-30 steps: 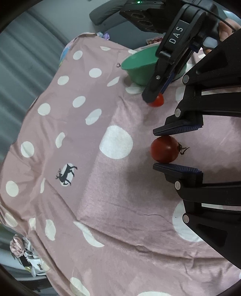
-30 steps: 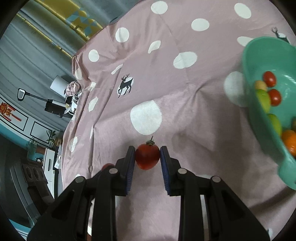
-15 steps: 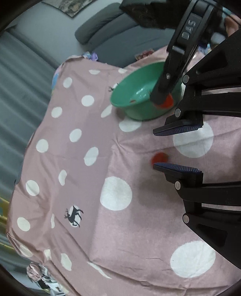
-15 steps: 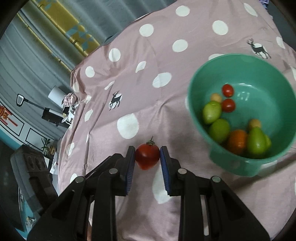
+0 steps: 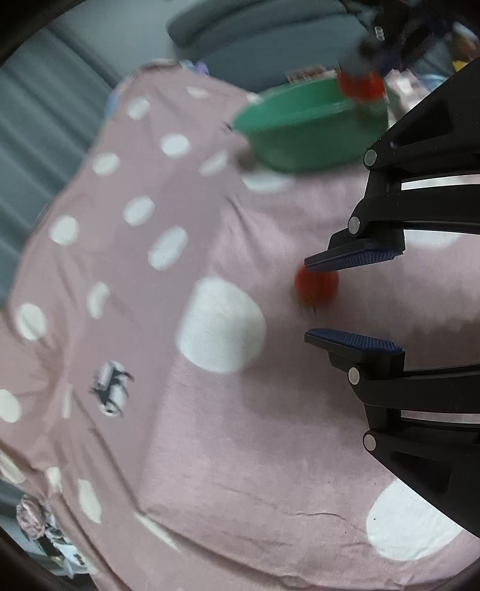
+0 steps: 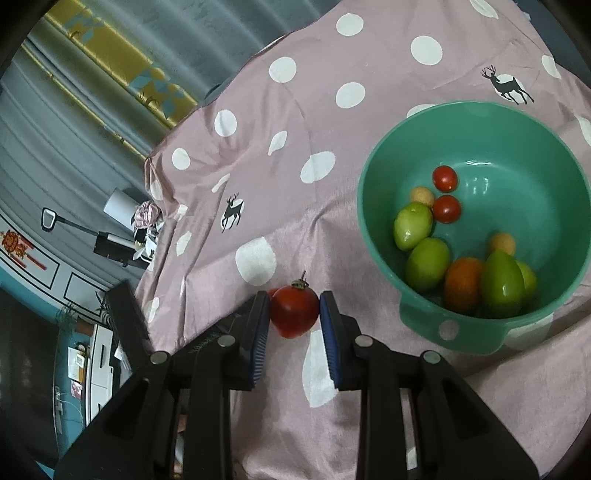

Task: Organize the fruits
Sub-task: 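Carry the held tomatoes with both grippers over the teal bowl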

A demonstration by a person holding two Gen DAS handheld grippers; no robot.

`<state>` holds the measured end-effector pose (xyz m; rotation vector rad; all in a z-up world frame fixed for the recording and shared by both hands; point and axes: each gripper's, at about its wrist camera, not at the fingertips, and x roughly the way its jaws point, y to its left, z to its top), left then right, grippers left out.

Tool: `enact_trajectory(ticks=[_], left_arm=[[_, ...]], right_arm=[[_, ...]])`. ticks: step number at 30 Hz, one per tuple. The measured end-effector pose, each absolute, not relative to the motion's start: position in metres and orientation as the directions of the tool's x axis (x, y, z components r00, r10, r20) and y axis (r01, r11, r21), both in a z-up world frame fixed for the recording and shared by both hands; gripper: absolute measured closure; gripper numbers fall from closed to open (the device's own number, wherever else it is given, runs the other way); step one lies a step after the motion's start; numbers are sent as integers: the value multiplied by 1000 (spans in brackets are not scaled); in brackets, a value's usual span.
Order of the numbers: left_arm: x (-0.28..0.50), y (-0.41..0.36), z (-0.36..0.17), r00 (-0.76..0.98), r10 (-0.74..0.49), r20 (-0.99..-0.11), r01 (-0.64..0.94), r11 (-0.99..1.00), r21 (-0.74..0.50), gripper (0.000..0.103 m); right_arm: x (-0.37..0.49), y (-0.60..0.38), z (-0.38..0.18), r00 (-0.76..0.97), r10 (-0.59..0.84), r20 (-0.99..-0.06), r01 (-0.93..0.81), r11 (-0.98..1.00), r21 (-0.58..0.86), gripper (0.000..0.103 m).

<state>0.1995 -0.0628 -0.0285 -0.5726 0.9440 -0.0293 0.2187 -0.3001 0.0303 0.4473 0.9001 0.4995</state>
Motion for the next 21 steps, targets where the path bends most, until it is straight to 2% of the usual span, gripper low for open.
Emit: enact_trajectory(ticks=[3,6,11,17,21], left_arm=[[204,-57,-38,604,-331,-725,-224,803,-553,73],[207,-63,-41,594,-362,-719,-194,803,-564,73],[215,-73,-32,614,-367,-699,-170,803,-571,73],[231,-86,-37,597,-332,-730,-174,835,-521,73],[237,-82,-41,603,-337,-723,-209,808,-551,73]], right_arm=[[220,-302,28,520,590,-618,-213,790,575,75],[223,-304,24,512,596,-618,-198,783,590,75],[226,-309,22,510,589,-627,-179,785,593,75],[226,-321,20,511,578,-635,-159,790,592,75],[228,-329,18,515,569,-641,-139,794,592,75]])
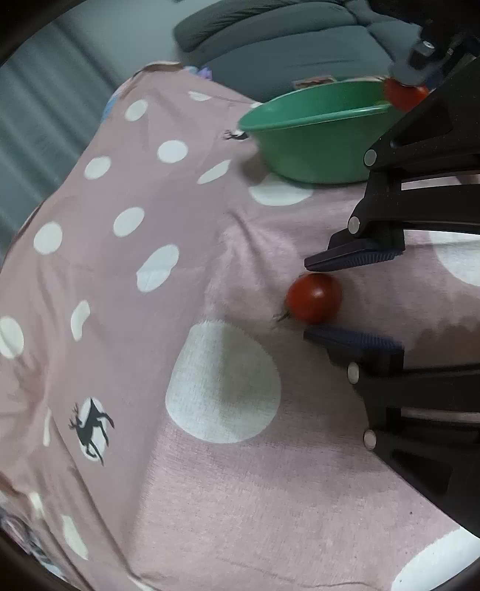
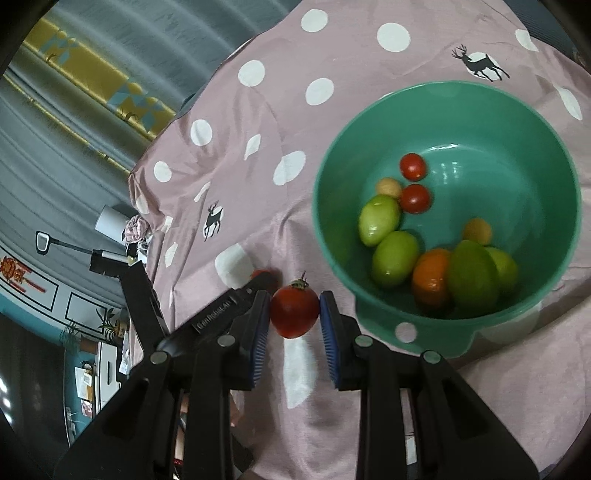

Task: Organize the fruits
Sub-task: 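Carry the held tomatoes with both grippers over the teal bowl, then open both grippers to drop the tomatoes into the bowl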

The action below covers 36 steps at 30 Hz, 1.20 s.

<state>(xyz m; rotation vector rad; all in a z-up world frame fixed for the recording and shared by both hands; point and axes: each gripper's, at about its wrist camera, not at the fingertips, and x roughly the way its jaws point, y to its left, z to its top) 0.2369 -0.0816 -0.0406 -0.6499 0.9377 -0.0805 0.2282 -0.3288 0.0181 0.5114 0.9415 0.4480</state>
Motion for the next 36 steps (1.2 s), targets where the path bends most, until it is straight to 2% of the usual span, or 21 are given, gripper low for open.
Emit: enact_trajectory(ticks=[8,12,16,19,23,27,31,32,33,34,36], left_arm=[[240,-87,-37,607,-344,-716,-176,821,-543,75],[229,-91,-13,652,-327,-684,-149,830,-538,75],[214,-124,28,706,-313,-635,-54,871,-489,75],[209,-166,54,710,-386,-589,74,873,-483,75],[213,-218,62,663,-539,-520,241,811,-534,75],[231,-243,43,650,-470,-598,186,860,-474,75],[245,-239,28,654,-320,-686,44,920,-388,75],[246,-239,29,659,-308,-686,36,924,-380,68],[245,-240,31,663,-301,-686,31,926,-376,54],[242,-240,34,666,-326,-671,48,916,-398,46],[237,-242,40,663,-375,-648,84,897,-434,4]], right_arm=[[226,-344,19,541,580,-610,-127,773,622,75],[218,-362,30,585,572,-575,-132,766,629,75],[212,-388,40,659,459,-596,-56,820,570,75],[214,-411,37,672,438,-598,-16,815,579,75],[219,-430,30,670,412,-618,28,817,576,75],[220,-442,32,683,368,-631,55,836,547,74],[225,-449,30,683,319,-657,95,853,513,73],[224,-450,30,682,323,-656,95,851,517,72],[224,-452,31,681,322,-657,96,851,516,67],[223,-453,33,682,305,-664,105,858,502,64],[217,-452,37,683,245,-688,138,881,452,52]])
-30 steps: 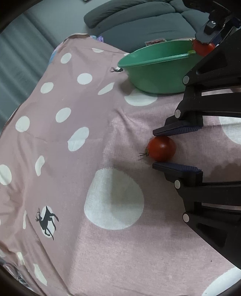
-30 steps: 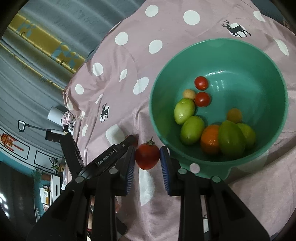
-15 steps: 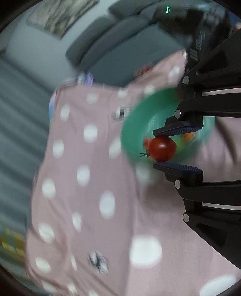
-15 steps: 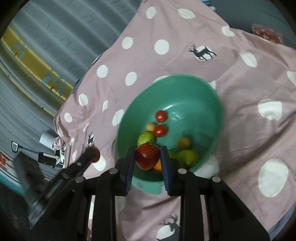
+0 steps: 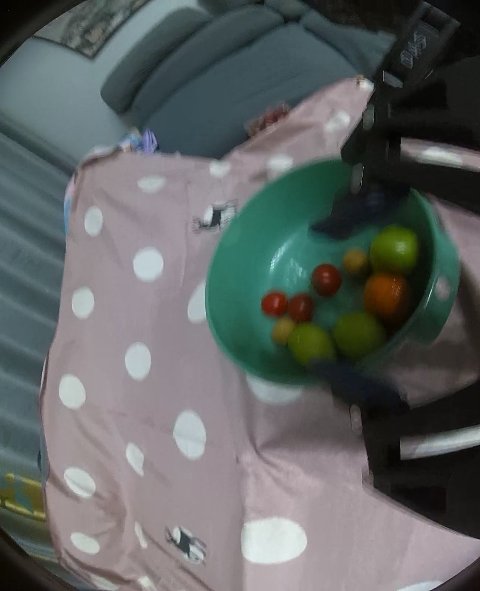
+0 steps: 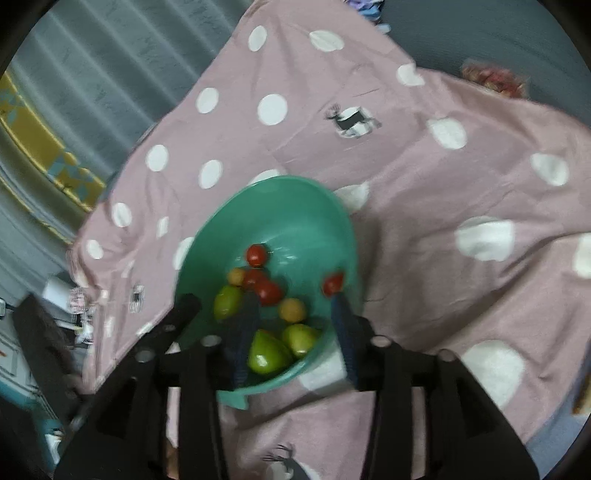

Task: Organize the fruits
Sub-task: 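Open both grippers to drop the tomatoes into the bowl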

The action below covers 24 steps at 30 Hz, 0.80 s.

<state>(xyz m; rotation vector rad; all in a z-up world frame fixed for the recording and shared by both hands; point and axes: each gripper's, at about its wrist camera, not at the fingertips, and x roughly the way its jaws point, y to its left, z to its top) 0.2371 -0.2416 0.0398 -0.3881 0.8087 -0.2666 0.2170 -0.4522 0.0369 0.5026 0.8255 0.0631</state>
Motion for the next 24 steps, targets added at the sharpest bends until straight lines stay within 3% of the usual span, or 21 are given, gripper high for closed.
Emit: enact_trajectory(ticks=[1,3,7,24], left_arm=[[233,-242,42,664,-357,-657,73,906,-418,0],[225,-247,46,675,-250,-694,38,951,-306,0],[215,-260,43,647,-171,-743,64,983,-170,0],[206,-262,29,570,-201,-797,77,978,-192,0]], right_arm=[[214,-452,39,681,208,-702,162,892,421,51],[204,-454,40,677,149,-721,204,903,378,44],[190,-455,37,661,130,-739,223,906,359,41],[183,-475,27,628,80,-774,315,883,347,41]])
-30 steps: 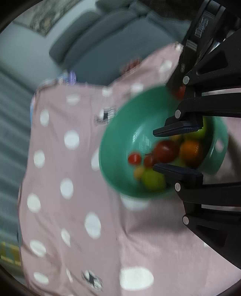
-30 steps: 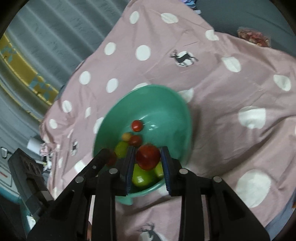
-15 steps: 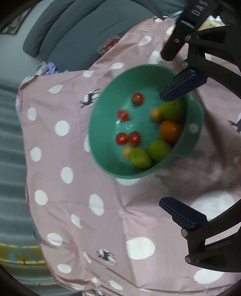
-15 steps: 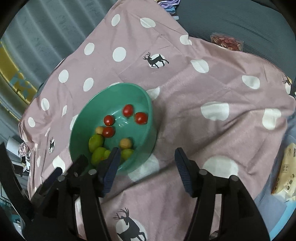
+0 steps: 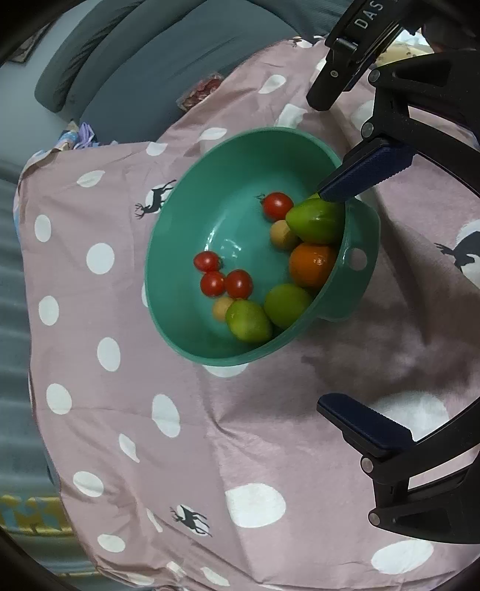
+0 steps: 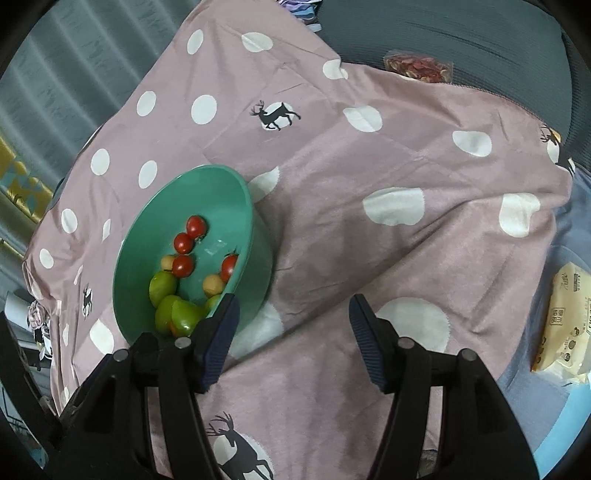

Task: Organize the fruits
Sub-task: 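Open both grippers to drop the tomatoes into the bowl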

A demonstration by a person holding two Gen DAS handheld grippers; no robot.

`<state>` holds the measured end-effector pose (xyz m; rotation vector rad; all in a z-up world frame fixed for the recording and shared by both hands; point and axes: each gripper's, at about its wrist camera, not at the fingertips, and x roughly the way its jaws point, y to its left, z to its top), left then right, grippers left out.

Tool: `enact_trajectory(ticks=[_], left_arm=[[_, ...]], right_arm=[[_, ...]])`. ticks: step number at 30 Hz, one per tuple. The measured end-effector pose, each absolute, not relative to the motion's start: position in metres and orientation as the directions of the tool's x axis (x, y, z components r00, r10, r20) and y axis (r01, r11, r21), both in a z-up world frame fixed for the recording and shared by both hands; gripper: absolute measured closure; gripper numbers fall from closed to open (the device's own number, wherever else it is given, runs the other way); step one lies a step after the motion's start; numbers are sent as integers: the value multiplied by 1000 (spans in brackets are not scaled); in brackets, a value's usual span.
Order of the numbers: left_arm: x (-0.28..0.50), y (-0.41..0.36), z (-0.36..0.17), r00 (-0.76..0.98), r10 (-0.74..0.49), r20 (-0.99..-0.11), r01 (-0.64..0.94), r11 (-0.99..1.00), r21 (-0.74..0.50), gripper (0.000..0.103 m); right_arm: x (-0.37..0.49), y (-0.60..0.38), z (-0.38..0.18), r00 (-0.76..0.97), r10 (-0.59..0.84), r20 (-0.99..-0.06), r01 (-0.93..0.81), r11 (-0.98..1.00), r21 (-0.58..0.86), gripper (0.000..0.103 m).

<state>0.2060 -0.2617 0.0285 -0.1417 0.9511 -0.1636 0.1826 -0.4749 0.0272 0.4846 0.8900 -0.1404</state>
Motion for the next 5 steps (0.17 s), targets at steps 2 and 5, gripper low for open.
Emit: enact_trajectory(ticks=[2,5], left_arm=[[204,-261,29,577,-206,-790,76,977,-199,0],[203,-258,31,591,-237,-771,88,969,-230,0]], right_arm=[[184,-471,27,627,85,-775,306,888,345,41],[186,-465,27,624,97,-775,287,894,344,41]])
